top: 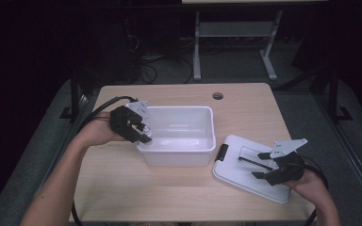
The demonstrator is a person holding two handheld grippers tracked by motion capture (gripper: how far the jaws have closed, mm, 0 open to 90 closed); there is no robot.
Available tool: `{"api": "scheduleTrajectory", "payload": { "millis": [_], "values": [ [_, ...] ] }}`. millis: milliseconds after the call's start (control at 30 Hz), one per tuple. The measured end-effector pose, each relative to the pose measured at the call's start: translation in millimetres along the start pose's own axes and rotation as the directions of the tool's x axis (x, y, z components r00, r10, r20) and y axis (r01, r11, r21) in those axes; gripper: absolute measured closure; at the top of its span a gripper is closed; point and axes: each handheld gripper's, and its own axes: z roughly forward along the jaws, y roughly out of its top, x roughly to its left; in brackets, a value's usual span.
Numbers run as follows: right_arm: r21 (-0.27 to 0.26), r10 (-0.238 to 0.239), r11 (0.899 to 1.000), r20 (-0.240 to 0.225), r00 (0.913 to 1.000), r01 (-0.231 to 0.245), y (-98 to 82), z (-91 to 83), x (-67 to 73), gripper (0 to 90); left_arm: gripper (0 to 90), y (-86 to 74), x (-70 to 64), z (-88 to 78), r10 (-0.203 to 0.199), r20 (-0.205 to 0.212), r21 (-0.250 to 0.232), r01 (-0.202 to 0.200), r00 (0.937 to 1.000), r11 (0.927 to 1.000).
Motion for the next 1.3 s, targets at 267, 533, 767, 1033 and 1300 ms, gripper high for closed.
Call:
{"api": "scheduleTrajectory", "payload": {
  "millis": [267,533,767,1033,1300],
  "values": [
    [-0.002,0.002,1.000,0.001,1.0000,-0.002,-0.6,-0.7,0.0,28.3,59.9,-4.6,4.4,12.9,-0.024,0.006,0.009,0.024,0.9997,0.9997],
    [0.005,0.004,1.000,-0.007,1.0000,-0.004,-1.2,2.7,0.3,28.2,60.0,-8.1,8.7,25.0,-0.042,0.007,0.018,0.042,0.9991,0.9990],
    [0.003,0.003,1.000,-0.010,0.9999,-0.003,-2.1,3.4,-0.1,28.2,60.0,-12.8,10.6,36.2,-0.048,0.005,0.036,0.048,0.9988,0.9982],
    [0.003,0.008,1.000,-0.014,0.9999,-0.008,-1.9,3.8,0.4,28.1,60.0,-11.1,11.0,44.7,-0.043,-0.011,0.048,0.043,0.9990,0.9979],
    [-0.006,0.002,1.000,-0.018,0.9998,-0.002,-2.0,3.4,0.3,28.1,60.0,-11.6,11.9,54.6,-0.036,-0.008,0.070,0.036,0.9993,0.9969]
  ]
}}
